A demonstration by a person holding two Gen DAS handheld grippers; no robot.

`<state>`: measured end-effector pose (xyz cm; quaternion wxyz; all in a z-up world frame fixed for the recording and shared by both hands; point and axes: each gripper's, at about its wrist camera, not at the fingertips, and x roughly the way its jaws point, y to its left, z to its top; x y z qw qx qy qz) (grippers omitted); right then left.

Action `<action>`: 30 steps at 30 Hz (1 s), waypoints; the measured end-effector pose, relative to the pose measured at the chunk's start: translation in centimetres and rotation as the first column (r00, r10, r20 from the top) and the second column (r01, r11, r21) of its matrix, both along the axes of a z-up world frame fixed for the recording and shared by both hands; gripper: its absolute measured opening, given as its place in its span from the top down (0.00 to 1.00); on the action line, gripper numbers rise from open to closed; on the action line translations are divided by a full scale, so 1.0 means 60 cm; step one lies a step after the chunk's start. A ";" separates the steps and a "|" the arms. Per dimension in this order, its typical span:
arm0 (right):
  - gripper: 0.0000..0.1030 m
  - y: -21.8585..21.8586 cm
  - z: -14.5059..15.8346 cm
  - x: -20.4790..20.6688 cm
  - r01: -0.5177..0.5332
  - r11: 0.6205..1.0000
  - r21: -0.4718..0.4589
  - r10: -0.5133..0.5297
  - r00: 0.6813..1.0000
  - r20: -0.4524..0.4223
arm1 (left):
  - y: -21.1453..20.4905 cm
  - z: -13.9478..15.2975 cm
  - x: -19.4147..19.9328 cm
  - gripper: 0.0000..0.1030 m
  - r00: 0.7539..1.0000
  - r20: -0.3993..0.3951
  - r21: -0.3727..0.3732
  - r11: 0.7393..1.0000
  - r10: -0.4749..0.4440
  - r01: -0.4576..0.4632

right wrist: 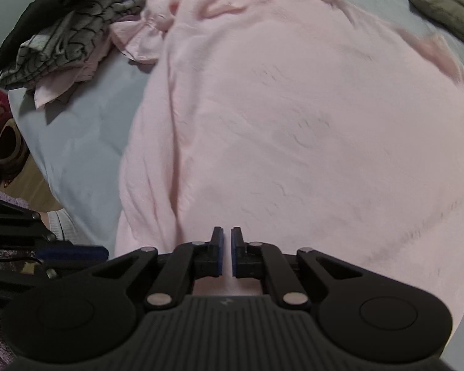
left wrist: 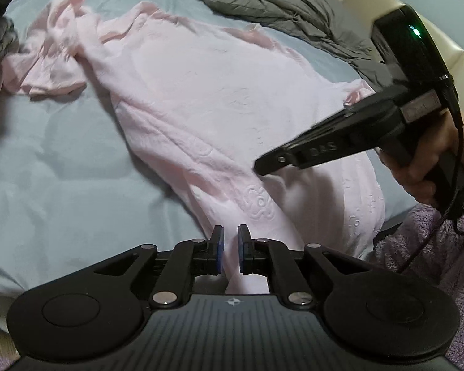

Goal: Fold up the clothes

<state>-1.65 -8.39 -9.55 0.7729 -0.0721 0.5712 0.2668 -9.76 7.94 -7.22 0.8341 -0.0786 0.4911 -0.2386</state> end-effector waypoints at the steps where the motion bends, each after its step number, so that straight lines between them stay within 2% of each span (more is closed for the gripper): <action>1: 0.90 -0.005 0.000 -0.001 0.006 1.000 0.002 -0.006 1.000 -0.003 | -0.001 -0.001 0.000 0.94 1.000 -0.006 0.001 1.000 -0.002 0.002; 5: 0.90 -0.019 0.009 -0.012 -0.002 1.000 0.005 0.002 1.000 0.011 | -0.015 -0.006 -0.001 0.94 0.999 -0.015 0.013 0.999 -0.033 0.033; 7: 0.90 -0.023 0.013 -0.019 -0.011 1.000 0.001 0.011 1.000 0.017 | -0.023 -0.008 -0.001 0.86 0.999 -0.019 0.018 0.999 -0.046 0.046; 9: 0.89 -0.027 0.016 -0.025 -0.017 1.000 0.000 0.017 1.000 0.017 | -0.029 -0.006 -0.003 0.67 0.999 -0.012 0.019 0.999 -0.049 0.049; 11: 0.89 -0.034 0.017 -0.030 -0.020 1.000 0.001 0.020 1.000 0.016 | -0.033 -0.003 -0.004 0.58 0.999 0.001 0.019 0.999 -0.049 0.049; 14: 0.89 -0.043 0.019 -0.036 -0.018 1.000 0.002 0.018 1.000 0.014 | -0.043 -0.004 0.001 0.62 0.998 -0.004 0.032 0.997 -0.066 0.066; 15: 0.89 -0.047 0.020 -0.038 -0.015 1.000 0.002 0.015 1.000 0.015 | -0.046 -0.007 0.002 0.71 0.998 -0.010 0.046 0.997 -0.069 0.069; 16: 0.89 -0.051 0.020 -0.038 -0.010 1.000 0.002 0.010 1.000 0.016 | -0.049 -0.010 0.003 0.74 0.997 -0.016 0.061 0.996 -0.071 0.072; 18: 0.89 -0.057 0.021 -0.039 -0.001 1.000 0.003 0.001 1.000 0.017 | -0.056 -0.015 0.006 0.90 0.997 -0.028 0.090 0.993 -0.076 0.079; 20: 0.89 -0.065 0.024 -0.042 0.007 1.000 0.006 -0.007 1.000 0.022 | -0.056 -0.018 0.010 0.97 0.997 -0.032 0.110 0.991 -0.073 0.077; 28: 0.88 -0.089 0.028 -0.059 0.017 1.000 -0.018 -0.017 0.999 0.042 | -0.024 0.009 -0.012 0.99 0.999 -0.025 0.105 0.994 -0.040 0.043; 30: 0.83 -0.096 0.028 -0.064 0.020 0.999 -0.026 -0.019 0.999 0.046 | -0.008 0.024 -0.023 0.99 0.999 -0.025 0.113 0.993 -0.024 0.027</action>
